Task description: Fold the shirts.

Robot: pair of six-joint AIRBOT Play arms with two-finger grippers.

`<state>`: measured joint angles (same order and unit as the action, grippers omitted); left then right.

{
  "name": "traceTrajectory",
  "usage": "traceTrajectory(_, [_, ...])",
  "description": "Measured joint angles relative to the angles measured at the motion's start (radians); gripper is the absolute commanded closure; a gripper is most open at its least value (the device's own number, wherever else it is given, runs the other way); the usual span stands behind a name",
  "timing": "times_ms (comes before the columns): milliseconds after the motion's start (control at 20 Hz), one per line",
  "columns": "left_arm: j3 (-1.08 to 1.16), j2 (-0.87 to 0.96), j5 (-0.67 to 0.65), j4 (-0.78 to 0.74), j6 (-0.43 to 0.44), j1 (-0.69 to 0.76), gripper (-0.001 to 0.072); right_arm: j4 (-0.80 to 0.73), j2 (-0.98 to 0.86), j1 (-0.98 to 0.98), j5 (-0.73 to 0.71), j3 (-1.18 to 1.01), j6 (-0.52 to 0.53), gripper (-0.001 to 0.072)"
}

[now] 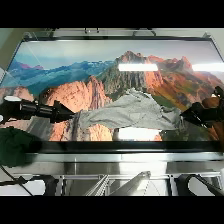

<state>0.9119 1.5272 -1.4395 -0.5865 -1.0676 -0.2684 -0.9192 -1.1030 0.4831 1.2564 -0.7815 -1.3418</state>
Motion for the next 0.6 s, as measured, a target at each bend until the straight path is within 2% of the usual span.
traceTrajectory(50, [0.022, 0.000, 0.000, -0.002, 0.001, 0.024, 0.0412, 0.001, -0.002, 0.006, -0.003, -0.001, 0.000, 0.0384])
traceTrajectory(150, [0.079, 0.000, -0.008, -0.016, 0.001, 0.073, 0.0412, 0.001, -0.004, 0.034, -0.009, -0.001, -0.010, 0.0252])
traceTrajectory(200, [0.106, 0.000, -0.016, -0.018, -0.009, 0.098, 0.0411, 0.001, -0.005, 0.052, -0.010, -0.001, -0.018, 0.0221])
traceTrajectory(300, [0.148, 0.000, -0.026, -0.023, -0.024, 0.163, 0.0409, 0.005, -0.006, 0.078, -0.009, -0.001, -0.027, 0.0217])
traceTrajectory(350, [0.161, 0.000, -0.024, -0.023, -0.033, 0.202, 0.0331, 0.012, -0.006, 0.085, -0.009, -0.001, -0.031, 0.0217])
traceTrajectory(400, [0.167, 0.000, -0.006, -0.023, -0.040, 0.246, -0.0004, 0.021, -0.006, 0.087, -0.010, -0.001, -0.031, 0.0217])
traceTrajectory(550, [0.167, 0.000, 0.091, -0.024, -0.050, 0.380, 0.0006, 0.035, -0.011, 0.079, -0.037, -0.001, -0.034, 0.0218])
traceTrajectory(600, [0.171, 0.000, 0.122, -0.047, -0.050, 0.411, 0.0109, 0.036, -0.014, 0.077, -0.043, -0.001, -0.034, 0.0217])
